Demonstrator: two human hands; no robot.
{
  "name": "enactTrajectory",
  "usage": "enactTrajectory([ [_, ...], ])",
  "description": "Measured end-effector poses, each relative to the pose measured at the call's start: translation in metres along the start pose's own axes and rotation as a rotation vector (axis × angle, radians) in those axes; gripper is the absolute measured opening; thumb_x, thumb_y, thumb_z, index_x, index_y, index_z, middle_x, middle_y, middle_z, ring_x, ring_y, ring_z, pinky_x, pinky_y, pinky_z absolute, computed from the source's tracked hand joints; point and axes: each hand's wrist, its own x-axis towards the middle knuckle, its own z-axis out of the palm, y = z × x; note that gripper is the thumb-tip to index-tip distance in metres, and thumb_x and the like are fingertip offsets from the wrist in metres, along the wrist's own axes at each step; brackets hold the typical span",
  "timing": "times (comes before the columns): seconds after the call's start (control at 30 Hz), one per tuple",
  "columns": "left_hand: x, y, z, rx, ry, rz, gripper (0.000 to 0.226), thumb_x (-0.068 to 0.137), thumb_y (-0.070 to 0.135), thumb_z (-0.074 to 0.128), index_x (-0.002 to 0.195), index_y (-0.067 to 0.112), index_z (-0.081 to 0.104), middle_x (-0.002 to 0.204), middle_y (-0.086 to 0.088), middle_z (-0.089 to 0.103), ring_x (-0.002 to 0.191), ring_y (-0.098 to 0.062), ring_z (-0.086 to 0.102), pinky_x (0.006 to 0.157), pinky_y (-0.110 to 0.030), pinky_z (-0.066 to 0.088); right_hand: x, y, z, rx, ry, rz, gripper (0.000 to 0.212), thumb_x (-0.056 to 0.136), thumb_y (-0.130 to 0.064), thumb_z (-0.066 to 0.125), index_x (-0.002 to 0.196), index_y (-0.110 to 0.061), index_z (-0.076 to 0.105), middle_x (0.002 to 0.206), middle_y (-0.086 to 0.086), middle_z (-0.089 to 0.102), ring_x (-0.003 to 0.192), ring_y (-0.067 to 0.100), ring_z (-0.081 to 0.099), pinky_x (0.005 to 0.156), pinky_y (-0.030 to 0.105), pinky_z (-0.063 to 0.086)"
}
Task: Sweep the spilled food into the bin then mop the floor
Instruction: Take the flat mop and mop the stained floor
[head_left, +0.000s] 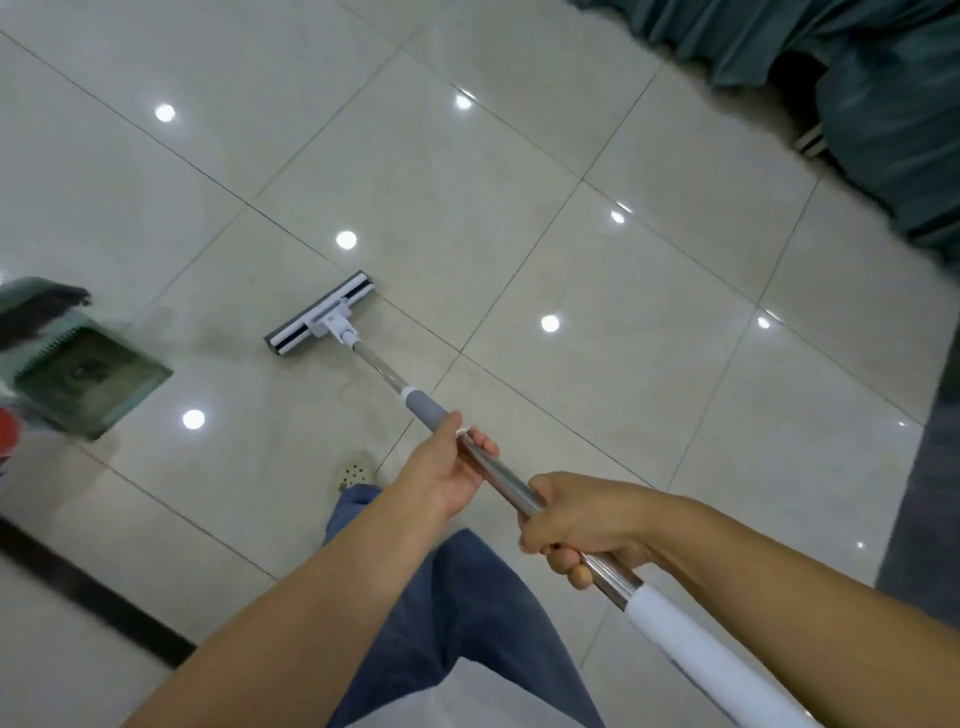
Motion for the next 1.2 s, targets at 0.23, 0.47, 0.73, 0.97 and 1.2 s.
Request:
enactTrajectory([
  [0.23, 0.006, 0.089, -0.013, -0.005, 0.046, 0.022, 0.017, 0.097, 0.019, 0.05, 0.084, 0.008, 0.044, 0.059, -0.006, 0.042, 0.051, -0.017, 0.042, 0.048, -0.03, 0.048, 0.036, -0.085, 0.018, 0.015, -0.028, 0.075, 0.021, 0.085, -0.002, 0.054, 0.098, -0.013, 0.04, 0.054, 0.002, 0.045, 0.041, 0.01, 0.042, 0.041, 0.023, 0.042],
  [0.47, 0.039, 0.239, -0.008, -0.034, 0.04, 0.131, 0.022, 0.096, 0.024, 0.053, 0.083, 0.009, 0.043, 0.057, -0.004, 0.039, 0.047, -0.015, 0.04, 0.042, -0.022, 0.047, 0.092, -0.232, 0.016, -0.078, 0.015, -0.01, 0.02, 0.087, -0.003, 0.053, 0.105, -0.01, 0.046, 0.059, 0.003, 0.048, 0.042, 0.01, 0.045, 0.042, 0.023, 0.045],
  [0.73, 0.073, 0.391, -0.018, 0.021, 0.147, 0.312, 0.037, 0.095, 0.041, 0.047, 0.075, 0.012, 0.037, 0.042, 0.001, 0.036, 0.028, -0.009, 0.035, 0.033, -0.013, 0.037, 0.18, -0.363, 0.042, -0.053, 0.022, -0.137, 0.01, 0.092, -0.006, 0.052, 0.086, -0.006, 0.044, 0.055, 0.005, 0.045, 0.041, 0.014, 0.042, 0.039, 0.021, 0.044],
  [0.97, 0.083, 0.413, -0.027, 0.115, 0.183, 0.282, 0.037, 0.094, 0.045, 0.048, 0.078, 0.013, 0.036, 0.042, 0.001, 0.036, 0.027, -0.011, 0.035, 0.034, -0.013, 0.038, 0.2, -0.368, 0.044, 0.289, -0.028, -0.111, 0.015, 0.093, -0.011, 0.055, 0.08, -0.007, 0.048, 0.058, 0.006, 0.045, 0.033, 0.01, 0.042, 0.035, 0.016, 0.04],
  [1.2, 0.094, 0.328, -0.008, 0.14, 0.197, 0.266, 0.033, 0.097, 0.039, 0.044, 0.08, 0.012, 0.037, 0.056, 0.0, 0.033, 0.028, -0.01, 0.033, 0.033, -0.013, 0.036, 0.183, -0.281, 0.021, 0.38, 0.079, -0.152, 0.016, 0.093, -0.009, 0.056, 0.078, -0.005, 0.051, 0.059, 0.005, 0.045, 0.029, 0.006, 0.039, 0.033, 0.013, 0.035],
])
